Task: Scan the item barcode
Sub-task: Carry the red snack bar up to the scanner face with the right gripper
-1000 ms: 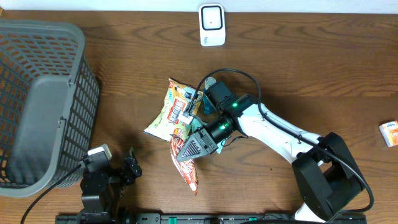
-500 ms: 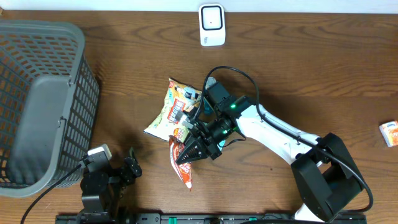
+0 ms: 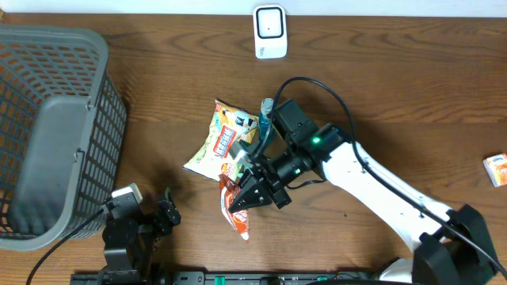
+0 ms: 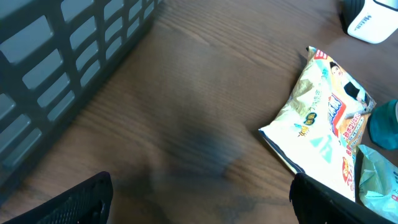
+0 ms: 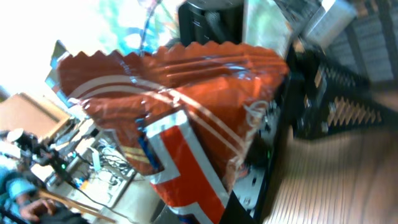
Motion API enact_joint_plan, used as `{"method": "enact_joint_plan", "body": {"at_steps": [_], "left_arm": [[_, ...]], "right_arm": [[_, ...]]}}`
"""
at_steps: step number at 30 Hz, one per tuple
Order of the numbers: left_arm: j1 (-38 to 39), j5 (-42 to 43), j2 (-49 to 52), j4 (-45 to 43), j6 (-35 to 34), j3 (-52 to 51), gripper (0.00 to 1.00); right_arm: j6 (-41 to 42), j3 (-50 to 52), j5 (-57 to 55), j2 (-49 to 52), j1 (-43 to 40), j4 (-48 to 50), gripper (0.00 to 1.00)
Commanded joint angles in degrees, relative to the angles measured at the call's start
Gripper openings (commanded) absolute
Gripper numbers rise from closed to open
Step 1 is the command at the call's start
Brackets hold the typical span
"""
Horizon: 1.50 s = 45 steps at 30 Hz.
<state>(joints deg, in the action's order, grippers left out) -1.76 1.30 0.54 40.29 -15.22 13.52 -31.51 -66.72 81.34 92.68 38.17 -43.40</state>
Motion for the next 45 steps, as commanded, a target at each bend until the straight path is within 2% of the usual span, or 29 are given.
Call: {"method": "enact_joint_plan", "body": {"at_steps": [1, 3, 6, 11, 13, 16, 23, 31, 34, 38, 41, 45], "left_arm": [[0.02, -0.48, -0.31, 0.0, -0.33, -0.24, 0.91], [0.02, -0.5, -0.31, 0.02, -0.33, -0.24, 0.91], [0.02, -0.48, -0.31, 0.0, -0.31, -0.24, 0.91], [0.02, -0.48, -0.31, 0.02, -0.31, -0.24, 0.91], [0.02, -0.48, -0.31, 0.0, -0.31, -0.24, 0.91], [0.02, -0.5, -0.31, 0.0, -0.31, -0.24, 0.91], [0.02, -0.48, -0.31, 0.0, -0.31, -0.24, 0.91], [0.02, -0.48, -0.31, 0.0, -0.31, -0.24, 0.91], [0.02, -0.5, -0.31, 0.0, -0.31, -0.24, 0.91], [0.02, -0.5, -0.31, 0.0, -0.31, -0.24, 0.91], [0.02, -0.48, -0.31, 0.0, -0.31, -0.24, 0.91], [0.02, -0.48, -0.31, 0.02, -0.31, -0.24, 0.91]], "right_arm": [[16.52, 0.07, -20.92, -1.36, -0.55, -4.07, 0.01], [20.31, 0.07, -31.5, -1.75, -0.98, -8.09, 0.01], [21.55, 0.07, -36.68, -2.47, -1.75, -12.22, 0.01], [35.47, 0.07, -54.62, -4.17, -4.52, -18.45, 0.01], [39.43, 0.07, -63.58, -5.01, -6.01, -20.7, 0.01], [43.17, 0.07, -71.12, -6.01, -8.24, -20.15, 0.01], [46.16, 0.07, -78.31, -5.51, -13.77, -10.03, 0.01], [43.52, -2.95, -77.2, 0.5, -18.6, -3.74, 0.01], [41.33, -10.73, -77.13, 7.06, -19.12, -5.7, 0.01], [39.54, -26.53, -77.13, 18.84, -19.12, -10.03, 0.01], [39.5, -43.47, -77.13, 31.34, -19.12, -15.28, 0.01], [39.08, -60.59, -76.65, 43.58, -19.04, -18.75, 0.01]]}}
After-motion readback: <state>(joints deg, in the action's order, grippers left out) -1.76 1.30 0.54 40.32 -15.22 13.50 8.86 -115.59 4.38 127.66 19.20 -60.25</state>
